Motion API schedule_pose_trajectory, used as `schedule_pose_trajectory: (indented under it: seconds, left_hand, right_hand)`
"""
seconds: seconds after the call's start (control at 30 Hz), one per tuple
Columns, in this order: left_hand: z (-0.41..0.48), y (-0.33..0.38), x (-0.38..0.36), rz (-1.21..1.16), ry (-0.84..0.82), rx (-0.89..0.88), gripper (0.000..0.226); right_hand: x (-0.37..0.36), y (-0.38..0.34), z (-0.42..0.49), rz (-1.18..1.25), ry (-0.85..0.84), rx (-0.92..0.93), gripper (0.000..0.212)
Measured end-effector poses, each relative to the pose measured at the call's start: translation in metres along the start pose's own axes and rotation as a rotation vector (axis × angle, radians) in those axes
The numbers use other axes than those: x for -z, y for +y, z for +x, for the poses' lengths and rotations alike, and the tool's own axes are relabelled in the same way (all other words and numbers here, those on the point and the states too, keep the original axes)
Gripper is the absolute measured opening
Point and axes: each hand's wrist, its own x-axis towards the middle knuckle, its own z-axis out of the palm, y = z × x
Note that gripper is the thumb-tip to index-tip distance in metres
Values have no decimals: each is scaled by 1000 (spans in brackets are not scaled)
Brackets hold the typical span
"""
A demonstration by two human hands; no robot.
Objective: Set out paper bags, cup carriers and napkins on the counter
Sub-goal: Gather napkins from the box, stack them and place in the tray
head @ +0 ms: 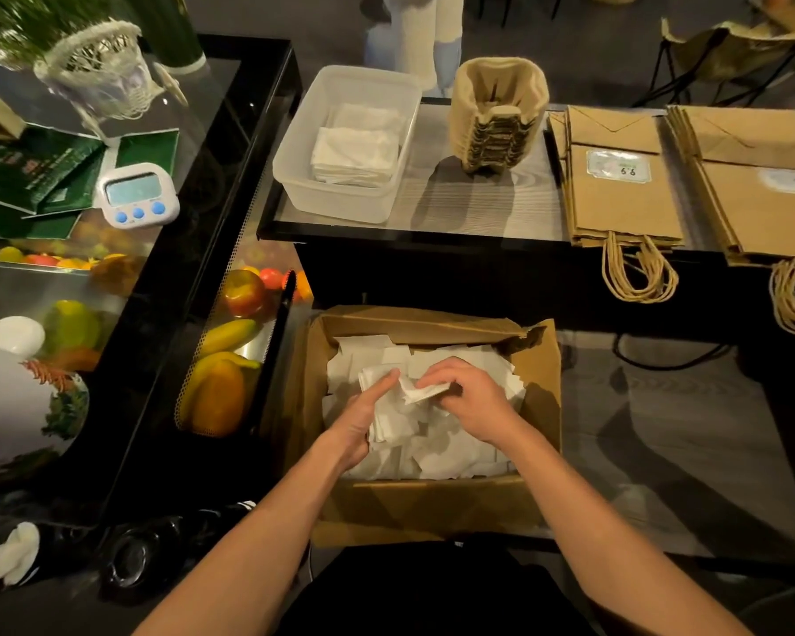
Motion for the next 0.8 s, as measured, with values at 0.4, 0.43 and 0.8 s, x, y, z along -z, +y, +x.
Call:
schedule_pose_trajectory:
  seconds: [0.4, 0.43, 0.8]
  left_hand:
    - [7, -1, 4, -14, 204, -48, 59]
    - [7, -1, 5, -17, 238, -56, 67]
    - [-1, 6, 5, 31, 186, -54, 56]
  right_hand:
    - [0, 9, -3, 62, 88, -146, 29]
    - [2, 12, -3, 89, 99, -174, 27]
    - [8, -4, -8, 379, -15, -227, 10]
